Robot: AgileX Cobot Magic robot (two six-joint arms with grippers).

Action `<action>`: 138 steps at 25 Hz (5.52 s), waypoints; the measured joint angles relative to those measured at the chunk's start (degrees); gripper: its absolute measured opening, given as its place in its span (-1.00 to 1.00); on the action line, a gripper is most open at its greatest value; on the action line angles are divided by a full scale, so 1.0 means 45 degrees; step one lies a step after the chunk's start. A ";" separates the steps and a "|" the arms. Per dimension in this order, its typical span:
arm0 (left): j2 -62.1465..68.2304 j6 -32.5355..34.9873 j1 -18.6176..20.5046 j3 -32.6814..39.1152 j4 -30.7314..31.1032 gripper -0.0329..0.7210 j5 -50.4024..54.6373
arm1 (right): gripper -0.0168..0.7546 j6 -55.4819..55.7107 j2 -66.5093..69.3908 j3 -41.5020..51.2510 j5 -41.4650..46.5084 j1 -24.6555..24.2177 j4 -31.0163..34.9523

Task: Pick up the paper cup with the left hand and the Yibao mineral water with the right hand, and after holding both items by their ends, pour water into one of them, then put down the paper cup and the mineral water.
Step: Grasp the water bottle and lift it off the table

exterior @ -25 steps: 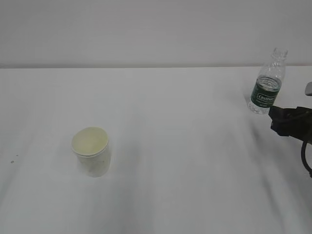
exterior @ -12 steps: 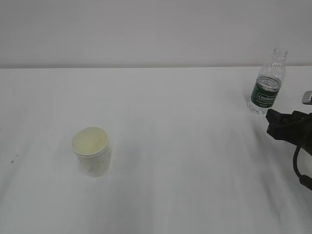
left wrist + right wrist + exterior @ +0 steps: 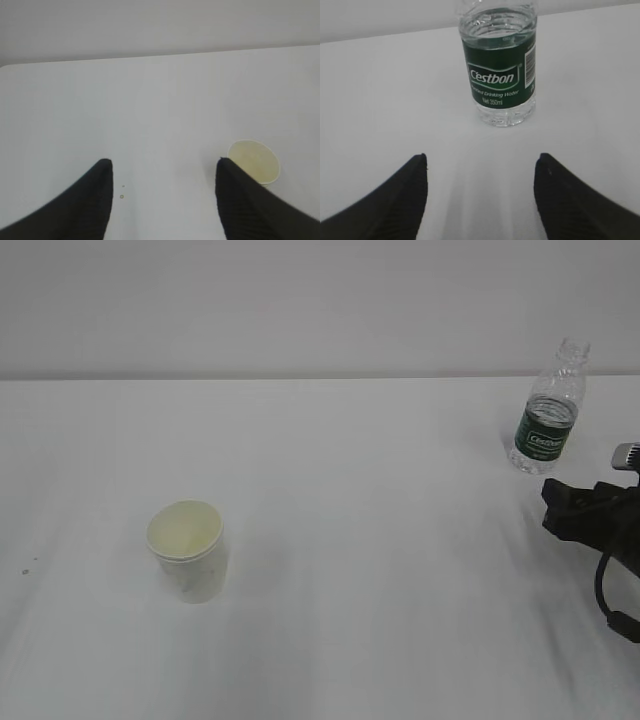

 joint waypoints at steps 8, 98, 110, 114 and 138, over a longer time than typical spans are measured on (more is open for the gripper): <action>0.0000 0.0000 0.0000 0.0000 0.0000 0.30 0.0000 | 0.36 -0.0106 0.0020 0.0000 0.0000 0.0000 0.0669; 0.0000 0.0000 0.0000 0.0000 0.0212 0.30 -0.0076 | 0.46 -0.0156 0.3222 -0.5469 -0.0036 0.0000 -0.0193; 0.0000 0.0000 0.0000 0.0000 0.0212 0.30 -0.0231 | 0.48 -0.0156 0.3222 -0.5469 0.0090 -0.0021 -0.0573; 0.0000 0.0000 0.0000 0.0000 0.0212 0.30 -0.0231 | 0.49 -0.0156 0.3222 -0.5469 0.0302 -0.0021 -0.0684; 0.1995 0.0000 0.0000 0.0504 0.0237 0.30 -0.2674 | 0.72 -0.0156 0.3222 -0.5469 0.0327 -0.0021 -0.0654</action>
